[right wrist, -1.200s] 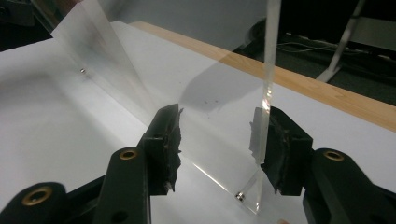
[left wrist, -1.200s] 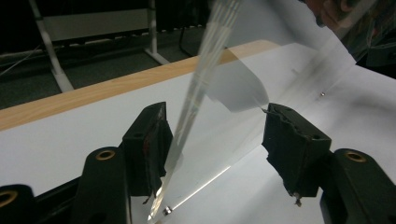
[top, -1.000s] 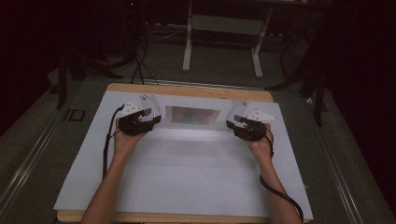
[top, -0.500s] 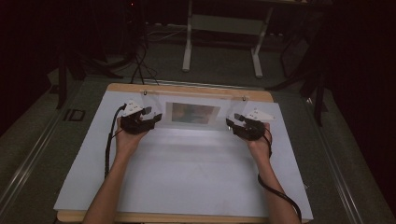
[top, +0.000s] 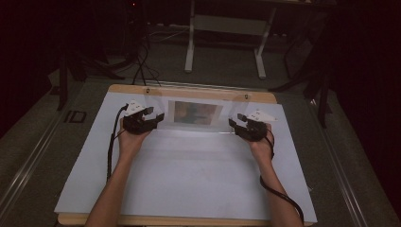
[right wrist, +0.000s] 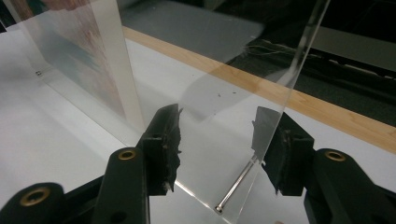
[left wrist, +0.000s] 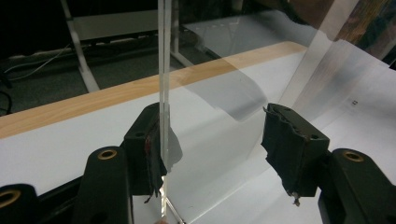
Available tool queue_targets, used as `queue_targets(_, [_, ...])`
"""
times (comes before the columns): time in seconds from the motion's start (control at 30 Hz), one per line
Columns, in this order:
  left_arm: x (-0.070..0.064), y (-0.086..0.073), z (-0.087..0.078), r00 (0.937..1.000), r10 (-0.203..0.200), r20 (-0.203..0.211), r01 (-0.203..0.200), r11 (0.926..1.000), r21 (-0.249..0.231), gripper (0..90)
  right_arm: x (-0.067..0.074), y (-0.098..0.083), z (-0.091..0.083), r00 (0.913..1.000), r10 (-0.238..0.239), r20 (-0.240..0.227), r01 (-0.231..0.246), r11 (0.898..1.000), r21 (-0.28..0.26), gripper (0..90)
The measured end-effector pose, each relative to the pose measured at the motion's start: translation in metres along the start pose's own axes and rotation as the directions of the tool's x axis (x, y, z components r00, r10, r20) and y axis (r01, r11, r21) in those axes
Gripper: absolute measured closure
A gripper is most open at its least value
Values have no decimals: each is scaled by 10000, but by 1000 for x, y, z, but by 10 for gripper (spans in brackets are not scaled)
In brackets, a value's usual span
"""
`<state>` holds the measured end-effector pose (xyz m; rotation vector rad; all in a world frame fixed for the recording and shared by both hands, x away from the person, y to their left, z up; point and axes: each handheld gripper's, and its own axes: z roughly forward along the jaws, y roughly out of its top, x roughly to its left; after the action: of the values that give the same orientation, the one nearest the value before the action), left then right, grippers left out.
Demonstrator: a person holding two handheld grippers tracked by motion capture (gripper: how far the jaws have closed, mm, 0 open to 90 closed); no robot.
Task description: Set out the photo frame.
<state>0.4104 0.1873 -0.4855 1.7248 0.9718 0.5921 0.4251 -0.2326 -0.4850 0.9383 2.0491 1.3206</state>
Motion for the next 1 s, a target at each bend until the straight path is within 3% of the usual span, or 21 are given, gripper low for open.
queue_targets(0.63, [0,5,4,9996,85,-288,-81,9999,144,413,0,3,2,9997,186,140,-187,9998,86,504])
queue_targets(0.9, [-1,5,2,9987,-483,-173,484,9988,63,407,1,7,-5,9992,404,-54,-404,9992,-50,505])
queue_targets(1.0, [-3,6,0,9985,-521,-173,522,9986,97,408,1,9,-8,9994,324,-80,-324,9995,8,504])
